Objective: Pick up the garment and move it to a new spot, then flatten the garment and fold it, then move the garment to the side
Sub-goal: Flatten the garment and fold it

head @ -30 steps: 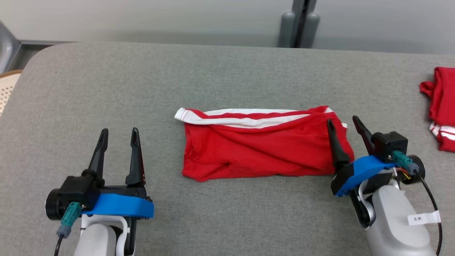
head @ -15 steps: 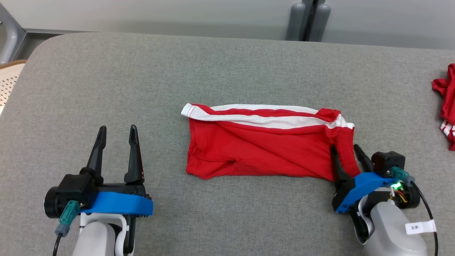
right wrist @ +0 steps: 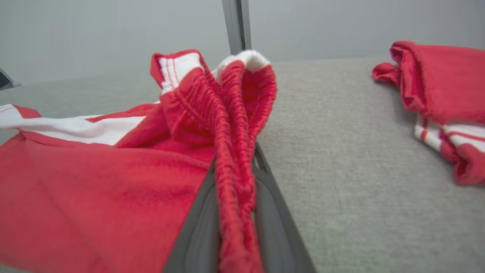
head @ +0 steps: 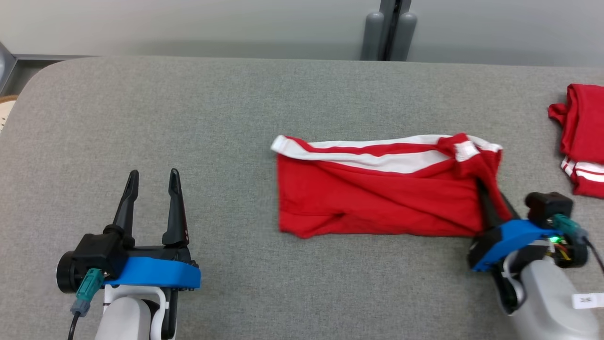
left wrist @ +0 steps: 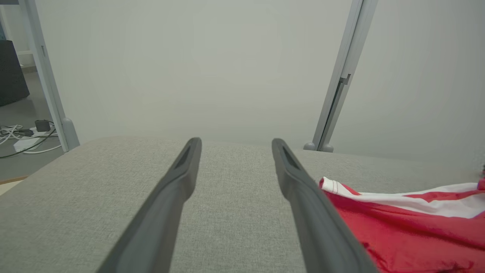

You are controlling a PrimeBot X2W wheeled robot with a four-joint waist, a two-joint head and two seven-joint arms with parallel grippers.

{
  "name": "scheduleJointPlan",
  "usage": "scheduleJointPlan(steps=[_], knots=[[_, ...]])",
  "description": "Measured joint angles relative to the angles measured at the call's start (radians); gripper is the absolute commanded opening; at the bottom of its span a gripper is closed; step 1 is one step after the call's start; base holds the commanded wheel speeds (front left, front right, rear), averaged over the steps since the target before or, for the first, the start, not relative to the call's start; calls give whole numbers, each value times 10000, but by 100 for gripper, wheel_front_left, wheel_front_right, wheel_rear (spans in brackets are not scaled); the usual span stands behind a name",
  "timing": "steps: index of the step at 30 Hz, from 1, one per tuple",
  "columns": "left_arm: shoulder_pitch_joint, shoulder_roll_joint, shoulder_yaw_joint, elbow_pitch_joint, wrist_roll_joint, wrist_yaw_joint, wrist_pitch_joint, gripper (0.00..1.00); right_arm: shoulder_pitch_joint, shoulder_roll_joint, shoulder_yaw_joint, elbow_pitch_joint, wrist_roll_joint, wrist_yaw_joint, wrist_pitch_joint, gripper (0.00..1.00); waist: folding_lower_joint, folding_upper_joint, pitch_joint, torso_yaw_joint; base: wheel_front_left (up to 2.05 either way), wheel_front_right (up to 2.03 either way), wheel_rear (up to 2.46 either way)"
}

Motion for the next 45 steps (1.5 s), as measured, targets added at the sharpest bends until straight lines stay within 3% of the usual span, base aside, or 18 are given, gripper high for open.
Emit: scheduleJointPlan(steps=[7,12,20,22,27,34,45], knots=[[60,-4,-58,2,-171,0,0,100,185,-1317,-307,-82,382,0,222,0,0,0,-113,-179,0,0,0],[145,-4,-104,21,-257,6,0,100,35,-1530,-44,-606,639,0,719,0,0,0,-99,-366,0,0,0],[120,-6,-259,73,-303,31,0,100,-71,-771,780,-2008,911,-2,1488,0,0,0,-187,-472,0,0,0],[115,-6,-316,82,-349,59,0,100,-71,-334,924,-2443,840,-2,1685,0,0,0,-181,-466,0,0,0],[80,-6,-477,113,-410,61,0,100,-100,169,1081,-2778,717,-2,1958,0,0,0,-151,-381,0,0,0],[-13,-6,-734,140,-604,153,0,100,-617,516,782,-2468,249,-2,1965,0,0,0,-86,-101,0,0,0],[-124,-10,-1166,128,-886,324,0,100,-1012,560,2138,-1317,1141,-2,1620,0,0,0,43,417,0,0,0]])
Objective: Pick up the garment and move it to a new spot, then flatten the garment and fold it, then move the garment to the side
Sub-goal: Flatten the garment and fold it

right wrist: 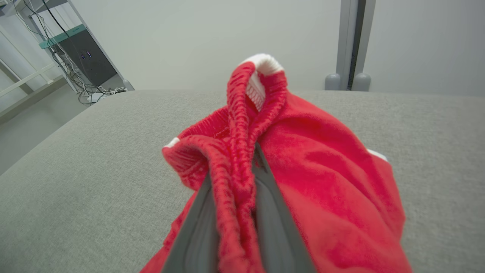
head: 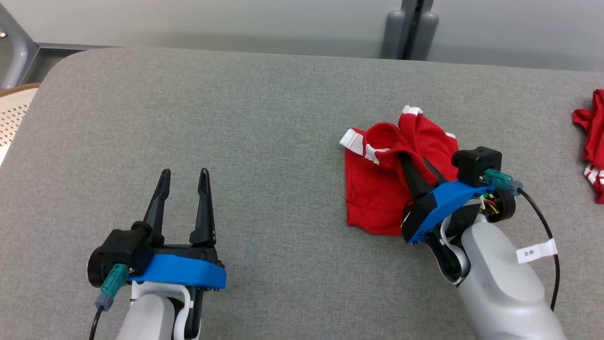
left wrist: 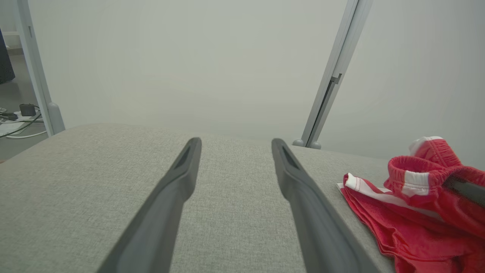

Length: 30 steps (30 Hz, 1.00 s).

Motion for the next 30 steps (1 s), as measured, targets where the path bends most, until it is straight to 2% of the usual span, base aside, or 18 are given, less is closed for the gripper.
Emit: scheduleJointPlan(steps=[8,10,11,12,13,19,23,30], knots=[[-42,2,-121,-38,-132,88,0,100,-352,2,713,924,635,0,-527,0,0,0,161,154,0,0,0],[-81,2,-142,-48,-165,90,0,100,-482,-4,1070,1032,1028,0,-713,22,0,0,202,169,0,0,0],[-91,2,-151,-48,-171,92,0,100,-535,0,1227,1047,1223,0,-849,23,0,0,217,168,0,0,0],[-96,2,-150,-48,-173,94,0,100,-600,2,1392,1118,1369,0,-917,44,0,0,225,158,0,0,0],[-99,4,-148,-46,-173,100,0,100,-673,2,1549,1233,1448,0,-970,98,0,0,227,142,0,0,0],[-97,2,-94,-10,-165,119,0,100,-860,-6,2414,1534,1707,0,-1216,100,0,0,146,-59,0,0,0],[-52,2,13,-10,-67,117,0,100,-900,4,2752,1246,1367,0,-1411,100,0,0,9,-295,0,0,0],[298,-4,470,-40,221,73,0,100,-219,-8,2067,33,387,0,-1549,100,0,0,-381,-888,0,0,0]])
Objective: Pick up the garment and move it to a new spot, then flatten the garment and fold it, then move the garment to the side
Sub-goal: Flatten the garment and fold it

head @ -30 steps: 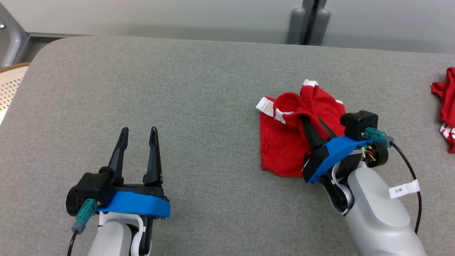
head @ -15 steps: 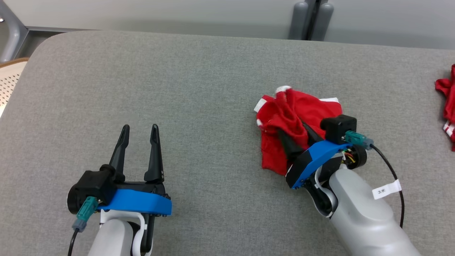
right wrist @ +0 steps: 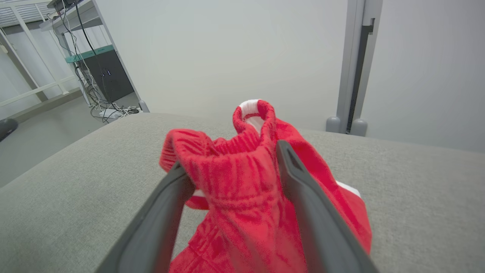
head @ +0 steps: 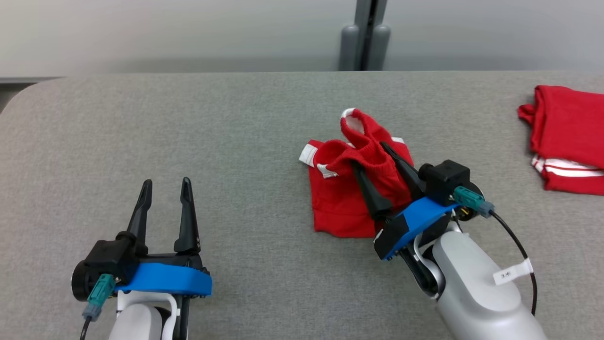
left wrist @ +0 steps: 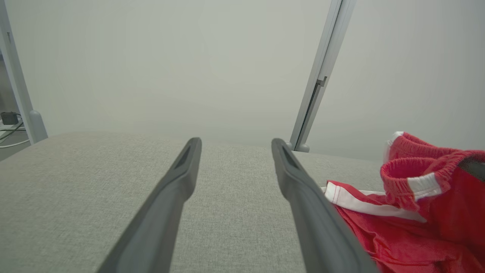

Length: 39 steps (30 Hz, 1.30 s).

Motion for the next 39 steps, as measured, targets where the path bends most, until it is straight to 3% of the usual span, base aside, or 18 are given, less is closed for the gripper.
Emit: scheduleJointPlan(steps=[13,29,39], knots=[[100,4,257,6,153,-174,0,100,1499,-67,-663,-1475,-320,0,531,100,0,0,-318,-477,0,0,0],[455,4,441,-96,232,-174,0,100,3671,-228,-3806,-4374,-1097,0,-15,100,-1,0,-694,-680,0,0,0],[492,4,474,-142,318,-207,0,100,4353,-59,-4299,-4909,-1331,0,-29,100,0,0,-727,-653,0,0,0]])
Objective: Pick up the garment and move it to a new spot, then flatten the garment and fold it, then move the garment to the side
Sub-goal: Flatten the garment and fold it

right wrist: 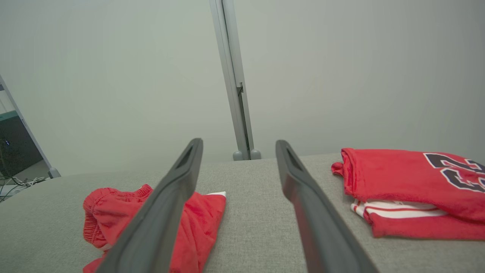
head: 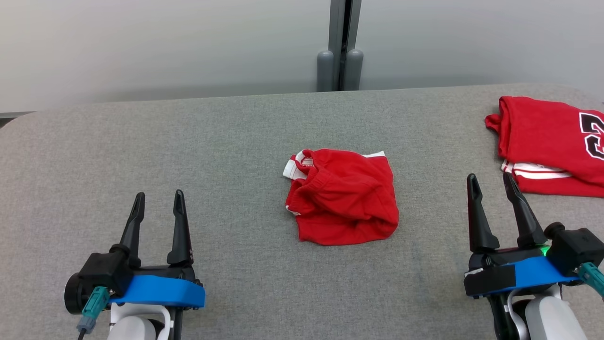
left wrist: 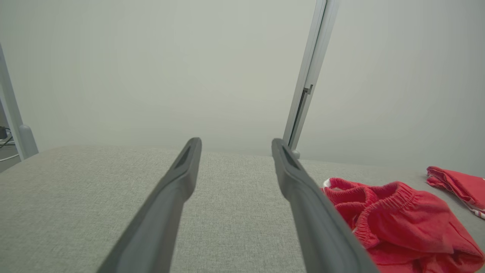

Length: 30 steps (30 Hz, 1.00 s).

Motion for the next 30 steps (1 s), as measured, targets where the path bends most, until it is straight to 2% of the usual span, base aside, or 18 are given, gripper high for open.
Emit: scheduleJointPlan(steps=[10,11,12,21,30], knots=[[34,0,96,-46,98,-40,0,100,89,42,-25,276,-4,0,130,100,0,0,-43,78,0,0,0],[32,2,94,-73,100,-42,0,100,19,44,13,414,-35,0,222,42,0,0,16,118,0,0,0],[29,-2,77,-81,100,-44,0,100,-84,42,54,489,-44,0,282,0,0,0,55,141,0,0,0],[-369,0,-167,-178,-6,-56,0,100,-2375,-702,640,1916,-349,0,499,0,1,0,581,642,0,0,0],[-752,2,-546,-222,-270,67,0,100,-4374,-1262,1611,4947,-537,0,518,0,3,0,1177,1512,0,0,0]])
